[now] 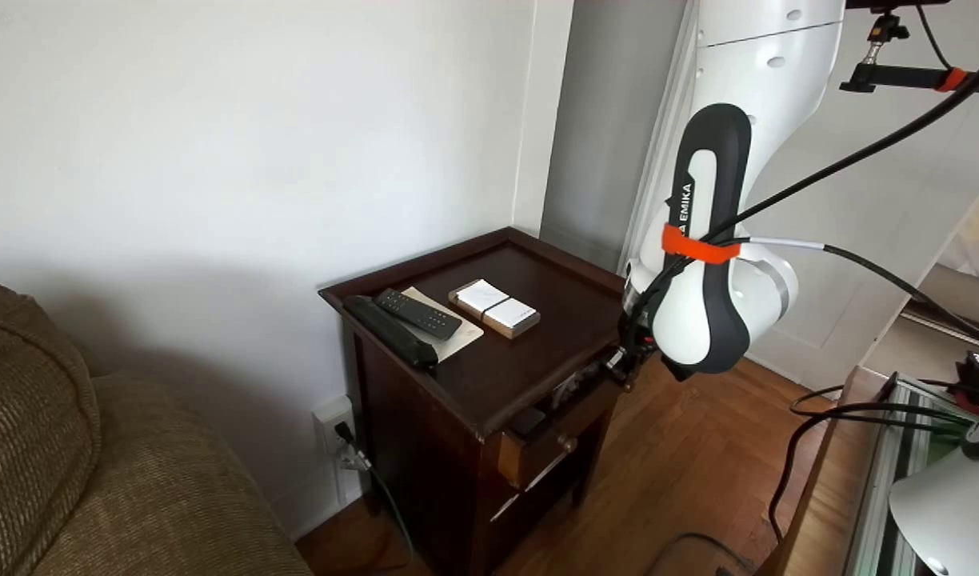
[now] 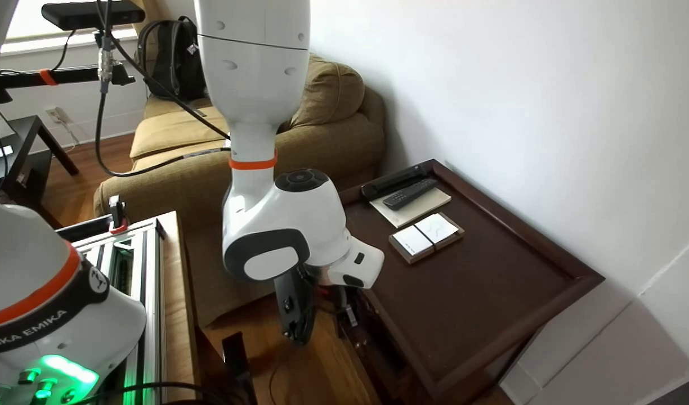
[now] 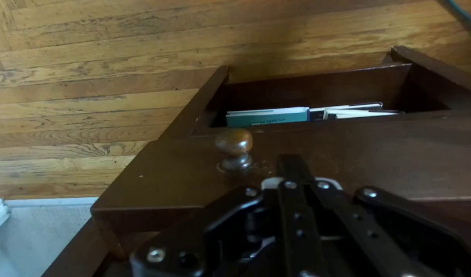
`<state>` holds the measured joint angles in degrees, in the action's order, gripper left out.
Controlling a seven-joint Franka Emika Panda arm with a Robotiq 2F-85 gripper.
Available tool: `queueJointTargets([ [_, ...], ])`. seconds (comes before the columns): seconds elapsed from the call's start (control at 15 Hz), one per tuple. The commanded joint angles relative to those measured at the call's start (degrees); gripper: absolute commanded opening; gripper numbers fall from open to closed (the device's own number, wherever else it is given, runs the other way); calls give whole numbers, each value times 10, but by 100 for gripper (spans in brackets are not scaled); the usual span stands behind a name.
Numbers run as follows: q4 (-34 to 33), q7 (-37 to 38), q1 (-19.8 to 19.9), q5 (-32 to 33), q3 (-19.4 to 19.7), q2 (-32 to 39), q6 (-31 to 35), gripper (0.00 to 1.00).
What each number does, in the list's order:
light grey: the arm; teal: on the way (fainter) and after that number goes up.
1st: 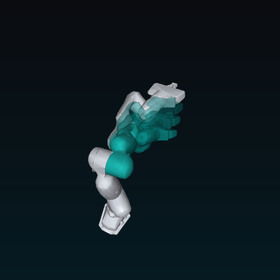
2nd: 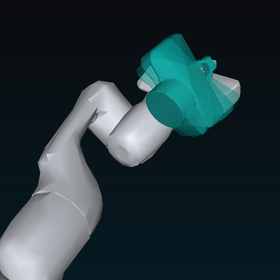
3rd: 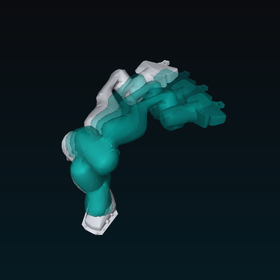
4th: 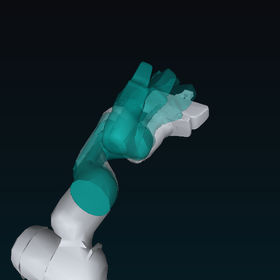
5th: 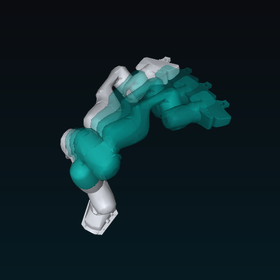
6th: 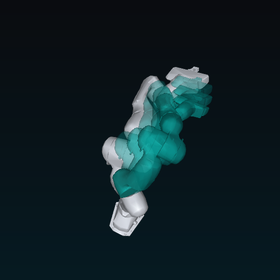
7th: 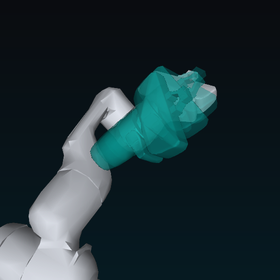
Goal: Put the blue pen in the drawer, then close the drawer
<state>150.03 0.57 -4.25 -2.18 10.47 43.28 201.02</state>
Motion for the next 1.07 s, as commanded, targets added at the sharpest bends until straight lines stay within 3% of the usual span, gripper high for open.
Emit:
queueJointTargets([
  [0.0, -34, 0, 16, -14, -18, 22, 39, 0],
  [0.53, -34, -4, 4, -37, -15, 35, 93, 0],
  [1.0, 1, -7, 40, -7, -42, -14, 47, 0],
])
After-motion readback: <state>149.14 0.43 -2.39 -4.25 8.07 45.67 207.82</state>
